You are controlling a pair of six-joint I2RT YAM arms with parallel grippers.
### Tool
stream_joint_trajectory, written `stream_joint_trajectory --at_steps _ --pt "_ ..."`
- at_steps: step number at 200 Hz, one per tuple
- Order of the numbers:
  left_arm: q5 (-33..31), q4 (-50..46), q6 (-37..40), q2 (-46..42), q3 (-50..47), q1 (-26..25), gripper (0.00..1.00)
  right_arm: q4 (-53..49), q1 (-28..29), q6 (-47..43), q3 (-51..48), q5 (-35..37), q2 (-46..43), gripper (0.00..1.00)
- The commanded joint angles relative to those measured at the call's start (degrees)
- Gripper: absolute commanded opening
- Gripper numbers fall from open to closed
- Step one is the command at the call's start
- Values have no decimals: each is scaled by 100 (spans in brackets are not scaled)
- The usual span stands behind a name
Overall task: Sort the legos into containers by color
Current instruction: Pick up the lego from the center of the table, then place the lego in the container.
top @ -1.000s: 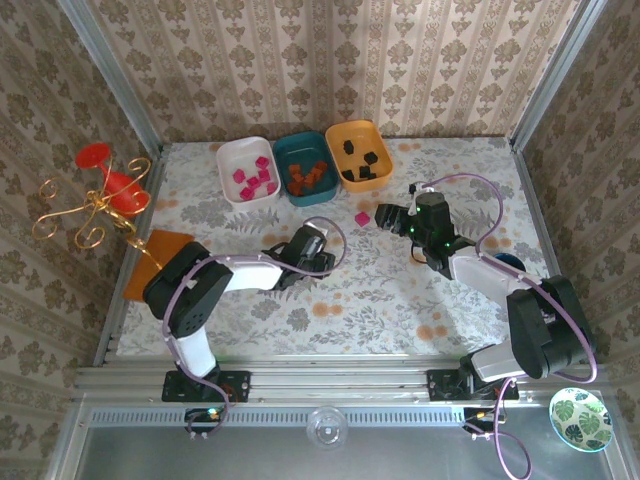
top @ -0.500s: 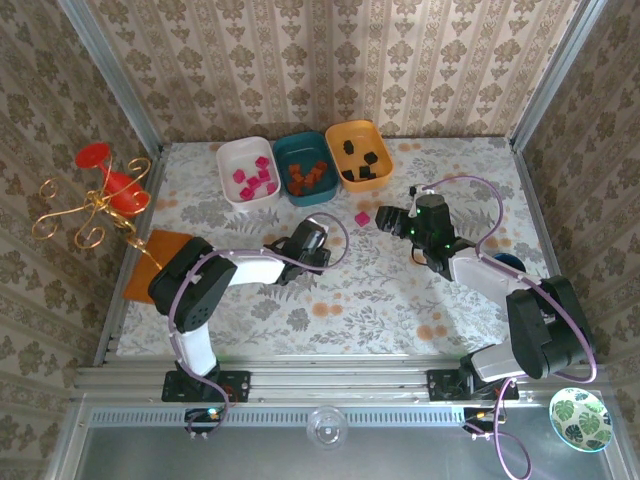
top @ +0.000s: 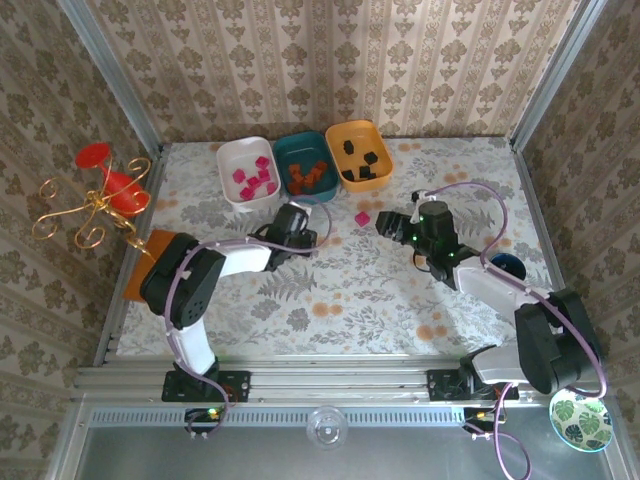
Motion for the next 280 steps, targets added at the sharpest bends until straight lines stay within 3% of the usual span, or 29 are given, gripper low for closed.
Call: stream_joint_trajectory --at_steps 1,54,105,142,160,178,207,245,280 --pt "240 151 72 -235 580 246 31 143 397 -3 -92 28 -104 77" --pt "497 -222 152 452 1981 792 31 608 1297 -524 -41 59 236 79" --pt "504 -858 432 1879 3865 1101 35 259 1457 -609 96 424 283 80" --pt "776 -1897 612 2839 5684 1273 44 -358 1449 -437 116 1220 274 80" --pt "901 -2418 752 2885 6194 1273 54 -564 1412 -370 211 1472 362 80" --pt "1030 -2245 713 2465 5804 1264 64 -655 1319 -265 379 1596 681 80" --pt "1221 -1535 520 1278 4263 1240 71 -712 1062 -31 857 1459 1317 80" --pt "1465 57 -137 -470 1520 1237 74 -1015 843 129 1938 1435 2512 79" --pt "1507 569 -481 -1614 -142 1218 74 -1105 816 264 2585 1605 3289 76"
